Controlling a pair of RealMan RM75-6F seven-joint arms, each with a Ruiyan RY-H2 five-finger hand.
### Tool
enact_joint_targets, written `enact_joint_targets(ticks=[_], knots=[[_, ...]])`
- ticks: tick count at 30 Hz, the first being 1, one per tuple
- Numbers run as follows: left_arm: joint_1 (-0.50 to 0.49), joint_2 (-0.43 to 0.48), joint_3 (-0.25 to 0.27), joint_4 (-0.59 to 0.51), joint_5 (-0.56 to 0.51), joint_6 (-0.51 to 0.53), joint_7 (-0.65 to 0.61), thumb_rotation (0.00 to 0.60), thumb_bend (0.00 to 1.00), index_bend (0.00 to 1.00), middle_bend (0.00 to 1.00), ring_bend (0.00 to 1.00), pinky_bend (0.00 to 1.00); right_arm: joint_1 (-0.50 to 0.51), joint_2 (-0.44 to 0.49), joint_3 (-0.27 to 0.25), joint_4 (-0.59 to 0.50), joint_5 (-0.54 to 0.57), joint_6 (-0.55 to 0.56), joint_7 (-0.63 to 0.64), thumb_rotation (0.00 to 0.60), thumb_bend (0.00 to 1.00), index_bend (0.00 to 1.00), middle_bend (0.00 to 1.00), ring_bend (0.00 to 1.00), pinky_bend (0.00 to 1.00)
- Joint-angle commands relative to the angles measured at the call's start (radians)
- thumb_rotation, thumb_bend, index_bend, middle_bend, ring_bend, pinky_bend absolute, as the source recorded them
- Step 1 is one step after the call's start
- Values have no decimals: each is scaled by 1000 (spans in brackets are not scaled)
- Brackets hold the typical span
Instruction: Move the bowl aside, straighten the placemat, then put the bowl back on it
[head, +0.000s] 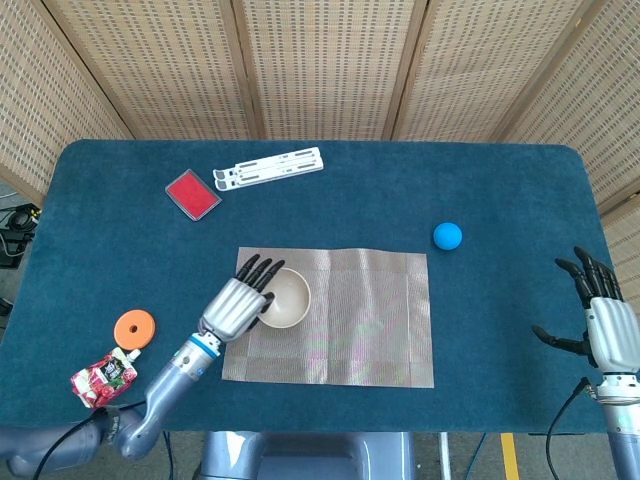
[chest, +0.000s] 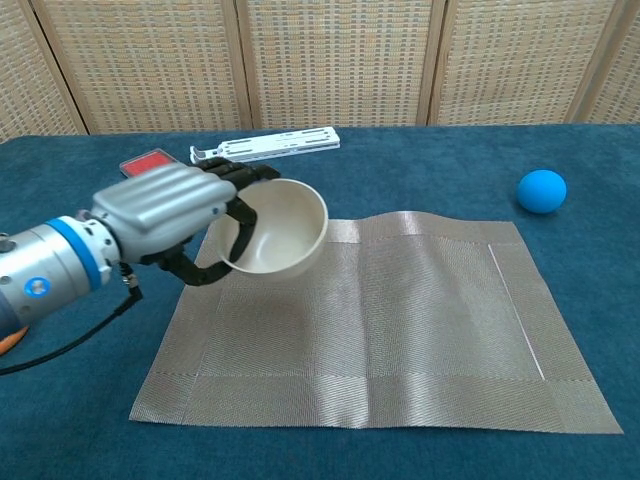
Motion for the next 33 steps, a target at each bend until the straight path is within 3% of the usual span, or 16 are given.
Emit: enact_joint_targets(ticks=[1, 13, 19, 21, 28, 33], knots=[[-44, -70, -28, 3, -69, -41, 74, 600, 449, 683, 0, 0, 0, -1, 4, 1, 0, 0, -1, 9, 600, 168, 182, 0, 0, 0], [-119, -180, -66, 40, -217, -82, 192, 600, 427, 624, 0, 0, 0, 1, 13, 4, 8, 6, -12, 41, 600, 168, 182, 0, 0, 0], [-136, -199, -60, 42, -266, -77, 220, 600, 188, 408, 0, 0, 0, 0, 17, 5, 7, 5, -12, 50, 600, 168, 182, 0, 0, 0], [-137, -195, -56, 35, -279, -70, 228, 600, 157, 338, 0, 0, 0, 0, 18, 4, 6, 4, -10, 50, 600, 168, 182, 0, 0, 0], [-94, -91, -35, -94, -301, 5, 233, 600, 150, 207, 0, 0, 0, -2, 18, 3, 4, 1, -5, 42, 600, 168, 182, 0, 0, 0], [-3, 34, 11, -179, -193, 138, 118, 600, 150, 202, 0, 0, 0, 0, 13, 1, 5, 0, -6, 25, 600, 168, 182, 0, 0, 0]])
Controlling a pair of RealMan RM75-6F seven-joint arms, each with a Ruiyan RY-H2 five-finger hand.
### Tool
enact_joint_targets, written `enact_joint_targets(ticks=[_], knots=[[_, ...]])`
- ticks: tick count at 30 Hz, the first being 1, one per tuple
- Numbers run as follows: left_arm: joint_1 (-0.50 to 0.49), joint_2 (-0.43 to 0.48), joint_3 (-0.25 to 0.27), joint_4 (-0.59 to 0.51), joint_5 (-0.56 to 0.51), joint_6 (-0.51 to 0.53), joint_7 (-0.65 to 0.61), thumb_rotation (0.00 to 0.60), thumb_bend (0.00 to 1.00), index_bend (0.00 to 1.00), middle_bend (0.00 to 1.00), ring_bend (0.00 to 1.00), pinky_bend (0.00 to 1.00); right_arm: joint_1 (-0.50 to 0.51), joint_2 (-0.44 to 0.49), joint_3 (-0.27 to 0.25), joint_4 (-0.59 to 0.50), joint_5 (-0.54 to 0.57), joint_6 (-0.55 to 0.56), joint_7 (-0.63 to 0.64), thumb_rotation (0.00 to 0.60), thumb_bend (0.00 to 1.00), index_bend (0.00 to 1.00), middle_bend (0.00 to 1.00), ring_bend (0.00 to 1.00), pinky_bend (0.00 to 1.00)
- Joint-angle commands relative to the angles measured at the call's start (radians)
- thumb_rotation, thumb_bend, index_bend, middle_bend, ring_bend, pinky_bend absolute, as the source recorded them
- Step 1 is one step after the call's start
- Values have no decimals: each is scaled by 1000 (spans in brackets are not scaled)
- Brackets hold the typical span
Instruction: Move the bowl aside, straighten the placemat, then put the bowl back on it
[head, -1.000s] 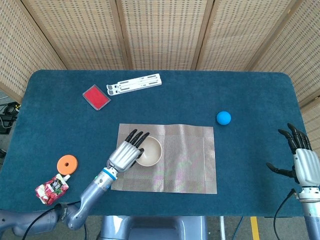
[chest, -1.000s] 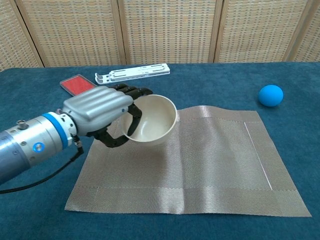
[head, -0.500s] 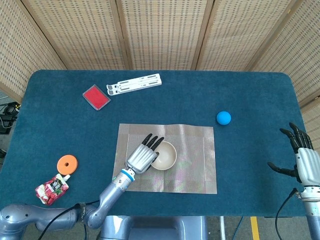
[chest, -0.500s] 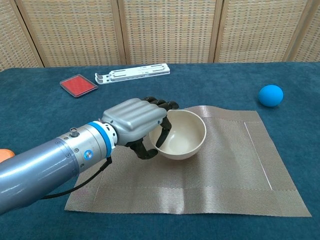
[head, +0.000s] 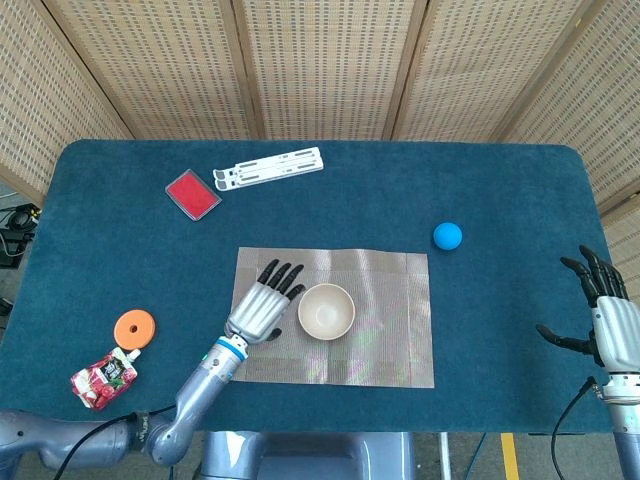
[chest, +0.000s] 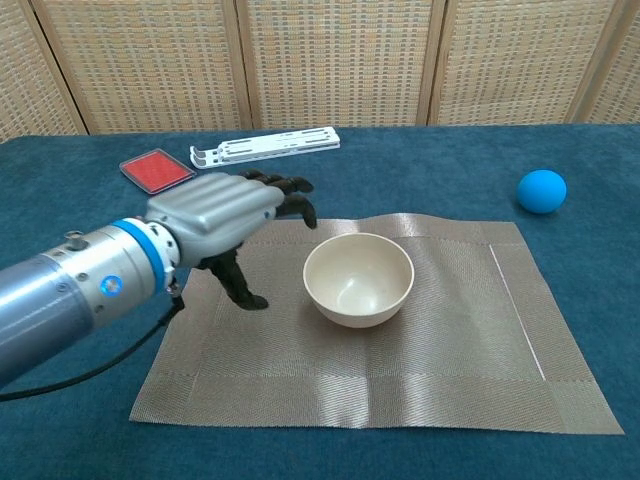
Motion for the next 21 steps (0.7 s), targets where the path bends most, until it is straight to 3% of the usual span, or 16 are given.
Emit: enact_joint_targets(ticks=[1, 9, 15, 21], knots=[[99, 128, 49, -70, 106, 134, -114, 600, 150, 202, 0, 0, 0, 1, -5, -3, 1, -2, 0, -16, 600, 168, 182, 0, 0, 0], [259, 317, 125, -92, 254, 349, -293, 600, 150, 192, 0, 0, 0, 8, -25, -14, 6, -10, -6, -82, 600, 167, 181, 0, 0, 0], [359, 376, 163, -52, 304, 471, -365, 600, 141, 103, 0, 0, 0, 12, -33, -27, 6, -21, -13, -129, 600, 169, 152, 0, 0, 0], [447, 426, 188, -23, 300, 542, -436, 600, 131, 15, 0, 0, 0, 17, -25, -48, -8, -22, -39, -204, 600, 141, 32, 0, 0, 0]])
